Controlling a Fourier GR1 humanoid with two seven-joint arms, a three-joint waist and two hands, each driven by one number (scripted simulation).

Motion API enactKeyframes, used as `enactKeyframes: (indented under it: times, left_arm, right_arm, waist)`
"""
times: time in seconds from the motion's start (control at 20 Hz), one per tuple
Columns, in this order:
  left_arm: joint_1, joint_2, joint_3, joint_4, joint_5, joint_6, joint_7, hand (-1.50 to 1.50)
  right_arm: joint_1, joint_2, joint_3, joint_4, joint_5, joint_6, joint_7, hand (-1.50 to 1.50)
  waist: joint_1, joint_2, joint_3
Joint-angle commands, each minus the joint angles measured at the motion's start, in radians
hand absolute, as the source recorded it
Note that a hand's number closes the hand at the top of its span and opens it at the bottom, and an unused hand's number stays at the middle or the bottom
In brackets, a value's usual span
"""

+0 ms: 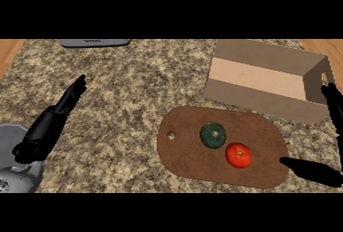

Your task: Pick the squash from the cutting board and place it in the cardboard box

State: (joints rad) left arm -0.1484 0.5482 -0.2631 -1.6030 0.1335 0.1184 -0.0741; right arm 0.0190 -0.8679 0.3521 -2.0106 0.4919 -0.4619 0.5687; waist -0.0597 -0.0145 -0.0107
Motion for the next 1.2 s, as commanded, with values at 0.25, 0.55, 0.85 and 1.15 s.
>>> enactKeyframes:
  times: [0.25, 0.55, 0.85, 1.15]
  left_arm:
    - [-0.105, 0.0, 0.005, 0.07, 0.024, -0.087, -0.006, 0.0]
    - [-0.113, -0.049, -0.023, 0.06, 0.005, -0.073, -0.011, 0.0]
    - [-0.121, -0.057, -0.022, 0.072, -0.001, -0.078, -0.001, 0.0]
    - [-0.091, -0.037, 0.01, 0.116, 0.004, -0.105, -0.05, 0.0]
  right_arm:
    - [-0.145, 0.001, 0.231, -0.21, 0.116, 0.418, 0.537, -1.5]
    - [-0.341, 0.154, 0.32, -0.13, 0.093, 0.633, 0.789, -1.5]
    - [-0.41, 0.304, 0.361, -0.04, 0.064, 0.697, 0.916, -1.5]
    - [-0.464, 0.496, 0.374, 0.122, 0.121, 0.715, 0.918, -1.5]
  waist:
    - [0.071, 0.023, 0.001]
    - [0.107, 0.023, 0.003]
    - [0.091, 0.016, 0.004]
    - [0.08, 0.013, 0.005]
